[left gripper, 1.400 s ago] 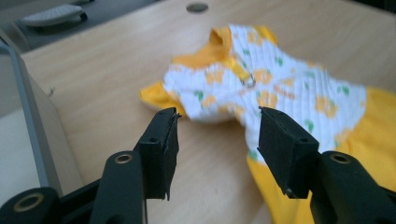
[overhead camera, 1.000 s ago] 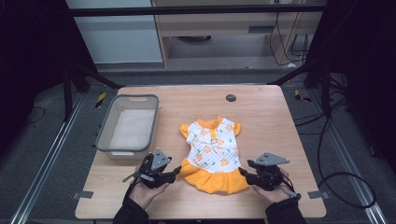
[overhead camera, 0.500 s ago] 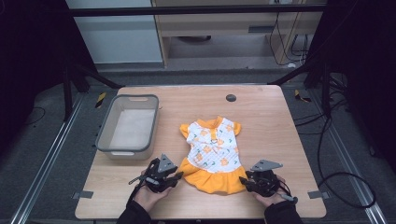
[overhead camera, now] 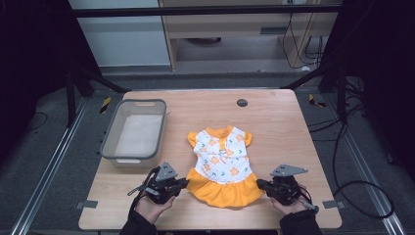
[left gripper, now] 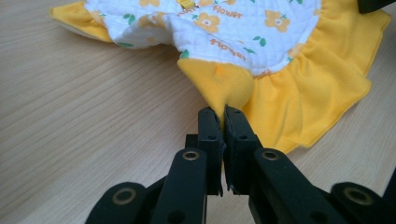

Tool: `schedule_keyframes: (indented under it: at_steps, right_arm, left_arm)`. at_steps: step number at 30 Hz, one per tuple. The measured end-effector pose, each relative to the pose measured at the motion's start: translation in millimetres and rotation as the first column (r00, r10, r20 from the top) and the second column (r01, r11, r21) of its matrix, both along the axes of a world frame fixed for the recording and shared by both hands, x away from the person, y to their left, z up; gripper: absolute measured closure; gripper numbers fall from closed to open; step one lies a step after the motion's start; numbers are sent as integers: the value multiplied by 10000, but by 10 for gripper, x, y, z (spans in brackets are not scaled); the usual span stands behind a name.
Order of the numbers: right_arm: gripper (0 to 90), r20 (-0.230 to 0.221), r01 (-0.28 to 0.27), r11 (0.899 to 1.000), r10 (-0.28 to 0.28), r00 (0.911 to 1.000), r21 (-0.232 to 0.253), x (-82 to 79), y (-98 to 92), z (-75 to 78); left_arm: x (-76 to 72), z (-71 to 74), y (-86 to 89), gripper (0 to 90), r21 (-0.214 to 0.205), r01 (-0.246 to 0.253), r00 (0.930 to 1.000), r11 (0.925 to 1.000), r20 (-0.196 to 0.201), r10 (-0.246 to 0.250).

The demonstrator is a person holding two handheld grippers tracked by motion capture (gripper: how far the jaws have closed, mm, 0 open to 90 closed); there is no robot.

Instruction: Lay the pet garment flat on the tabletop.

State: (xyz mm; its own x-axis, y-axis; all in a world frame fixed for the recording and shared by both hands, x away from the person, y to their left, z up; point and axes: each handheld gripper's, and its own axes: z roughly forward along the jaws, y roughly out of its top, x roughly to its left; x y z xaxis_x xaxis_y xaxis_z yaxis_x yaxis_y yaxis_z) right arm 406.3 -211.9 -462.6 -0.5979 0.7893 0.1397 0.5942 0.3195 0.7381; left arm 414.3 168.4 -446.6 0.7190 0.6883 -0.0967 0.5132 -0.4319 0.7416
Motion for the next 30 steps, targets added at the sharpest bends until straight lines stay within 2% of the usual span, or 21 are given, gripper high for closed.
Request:
schedule_keyframes:
  at_steps: [2, 5, 6, 8, 9, 10, 11, 13, 14, 15, 17, 20, 23, 25, 27, 30]
  right_arm:
    - [875, -10, 127, 9999, -127, 9999, -85, -4, -47, -1]
    - [873, -273, 262, 9989, -272, 9993, -384, 42, -65, -92]
    - [873, -343, 263, 9981, -282, 9990, -555, 63, -57, -124]
    - [864, -401, 252, 9953, -291, 9988, -940, 97, -26, -176]
    - [855, -322, 252, 9932, -291, 9991, -1139, 107, -8, -200]
    - [840, -273, 200, 9913, -238, 9993, -1304, 113, 7, -213]
    - [819, -204, 162, 9906, -191, 9996, -1357, 115, 18, -225]
    - [799, 27, 167, 9900, -165, 9999, -1401, 104, 23, -218]
    - [785, 175, 216, 9907, -194, 9997, -1347, 97, 21, -205]
    - [777, 358, 278, 9918, -235, 9991, -1246, 85, 15, -186]
    - [778, 701, 329, 9941, -257, 9972, -1032, 75, -5, -147]
    - [815, 1047, 385, 9967, -309, 9940, -714, 73, -26, -99]
    - [870, 1345, 390, 9982, -325, 9904, -460, 83, -25, -67]
    - [898, 1467, 401, 9985, -342, 9886, -370, 92, -17, -53]
    - [900, 1501, 392, 9991, -368, 9880, -129, 106, 1, -48]
    - [900, 1467, 346, 9994, -345, 9886, 21, 148, 41, -50]
  left_arm:
    - [14, -21, 17, 860, 10, -145, 9996, 9999, -257, 145]
    - [63, -151, -17, 856, 510, -211, 9943, 9985, -1036, 263]
    - [76, -198, -37, 853, 762, -92, 9907, 9970, -1344, 194]
    - [74, -268, -77, 848, 1112, 12, 9876, 9938, -1564, 163]
    - [74, -268, -77, 840, 1112, 12, 9876, 9938, -1564, 163]
    - [54, -290, -102, 827, 1340, 79, 9888, 9910, -1488, 122]
    - [43, -287, -107, 800, 1399, 91, 9906, 9901, -1363, 102]
    - [17, -267, -106, 741, 1404, -13, 9946, 9901, -1024, 158]
    - [17, -267, -106, 705, 1404, -13, 9946, 9901, -1024, 158]
    - [-6, -224, -90, 684, 1332, -58, 9979, 9911, -633, 143]
    - [-24, -149, -74, 650, 1159, -112, 9997, 9932, -186, 134]
    - [-26, 4, -76, 637, 869, -255, 9979, 9959, 617, 202]
    - [20, 153, -131, 669, 704, -301, 9913, 9971, 1303, 207]
    - [66, 216, -201, 745, 731, -262, 9866, 9970, 1628, 140]
    - [135, 241, -284, 808, 566, -191, 9862, 9982, 1655, 95]
    - [256, 240, -442, 882, 651, -107, 9849, 9978, 1729, -7]
